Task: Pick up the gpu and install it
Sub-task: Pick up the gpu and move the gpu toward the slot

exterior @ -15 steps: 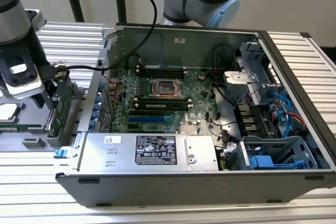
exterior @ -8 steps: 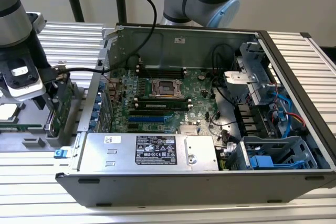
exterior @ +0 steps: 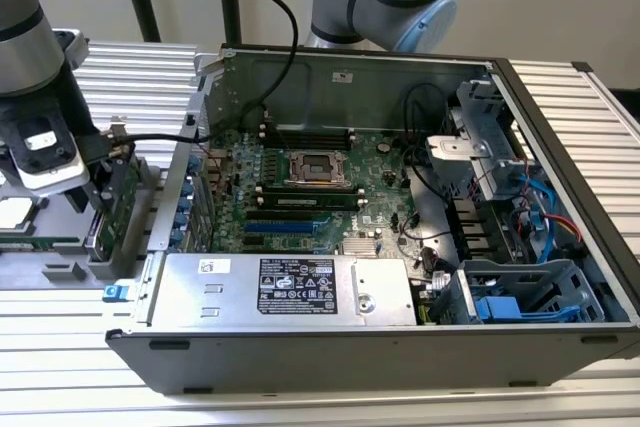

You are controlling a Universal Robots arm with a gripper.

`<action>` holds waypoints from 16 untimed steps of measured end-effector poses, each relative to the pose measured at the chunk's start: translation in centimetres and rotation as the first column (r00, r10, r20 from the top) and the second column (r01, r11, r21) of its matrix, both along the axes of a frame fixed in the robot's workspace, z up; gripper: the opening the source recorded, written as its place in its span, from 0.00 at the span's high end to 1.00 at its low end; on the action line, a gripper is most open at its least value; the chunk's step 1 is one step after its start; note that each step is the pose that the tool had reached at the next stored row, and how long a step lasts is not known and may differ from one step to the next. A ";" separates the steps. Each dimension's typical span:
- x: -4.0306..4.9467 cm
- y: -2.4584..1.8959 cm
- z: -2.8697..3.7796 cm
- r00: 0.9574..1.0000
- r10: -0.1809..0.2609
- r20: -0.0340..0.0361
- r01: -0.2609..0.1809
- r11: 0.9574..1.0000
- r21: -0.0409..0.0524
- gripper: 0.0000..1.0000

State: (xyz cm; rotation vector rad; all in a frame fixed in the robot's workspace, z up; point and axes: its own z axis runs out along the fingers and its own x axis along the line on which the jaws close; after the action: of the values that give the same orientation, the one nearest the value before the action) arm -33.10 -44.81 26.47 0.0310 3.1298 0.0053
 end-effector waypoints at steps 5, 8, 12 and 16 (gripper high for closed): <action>0.00 0.00 -0.37 1.000 0.000 0.000 0.000 1.000 -0.002 0.00; 0.00 0.01 -0.60 1.000 0.000 0.000 0.000 1.000 -0.004 0.00; 0.00 0.01 -0.90 1.000 0.000 0.000 0.000 1.000 -0.005 0.00; 0.00 0.01 -1.17 1.000 0.000 0.000 0.000 1.000 -0.005 0.00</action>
State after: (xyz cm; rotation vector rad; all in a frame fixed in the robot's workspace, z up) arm -33.10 -44.79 25.30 0.0309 3.1298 -0.0032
